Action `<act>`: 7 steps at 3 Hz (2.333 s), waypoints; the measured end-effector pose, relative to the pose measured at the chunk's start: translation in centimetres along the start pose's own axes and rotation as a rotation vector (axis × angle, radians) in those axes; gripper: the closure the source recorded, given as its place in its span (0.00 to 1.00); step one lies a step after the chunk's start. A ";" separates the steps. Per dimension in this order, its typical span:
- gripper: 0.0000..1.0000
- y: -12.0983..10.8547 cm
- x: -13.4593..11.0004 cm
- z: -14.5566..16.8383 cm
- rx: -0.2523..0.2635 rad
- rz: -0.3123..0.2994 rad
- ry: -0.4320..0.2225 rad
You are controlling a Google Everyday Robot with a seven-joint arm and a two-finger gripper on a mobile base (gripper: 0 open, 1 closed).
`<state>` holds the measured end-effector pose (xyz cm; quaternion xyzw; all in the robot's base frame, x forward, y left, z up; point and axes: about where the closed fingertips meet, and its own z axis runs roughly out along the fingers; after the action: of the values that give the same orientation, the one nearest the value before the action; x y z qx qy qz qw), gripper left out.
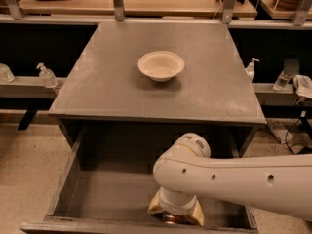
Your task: Pick orange can from top drawer and place on counter
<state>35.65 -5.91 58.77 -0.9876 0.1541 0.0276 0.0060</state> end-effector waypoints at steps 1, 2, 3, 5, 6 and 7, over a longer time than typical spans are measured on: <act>0.49 -0.1 -0.2 0.6 0.001 -0.007 0.009; 0.72 -0.1 -0.2 0.1 0.001 -0.007 0.009; 0.95 -0.1 -0.2 -0.2 0.001 -0.007 0.009; 1.00 0.0 5.0 -13.8 0.066 -0.067 0.127; 1.00 0.7 8.3 -20.7 0.069 -0.094 0.169; 1.00 0.2 11.2 -26.3 0.064 -0.112 0.197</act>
Offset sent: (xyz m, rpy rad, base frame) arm 0.0098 0.0005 0.0470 0.0863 -0.0914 0.0683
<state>47.63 -10.01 84.37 -0.9920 0.0991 -0.0751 0.0237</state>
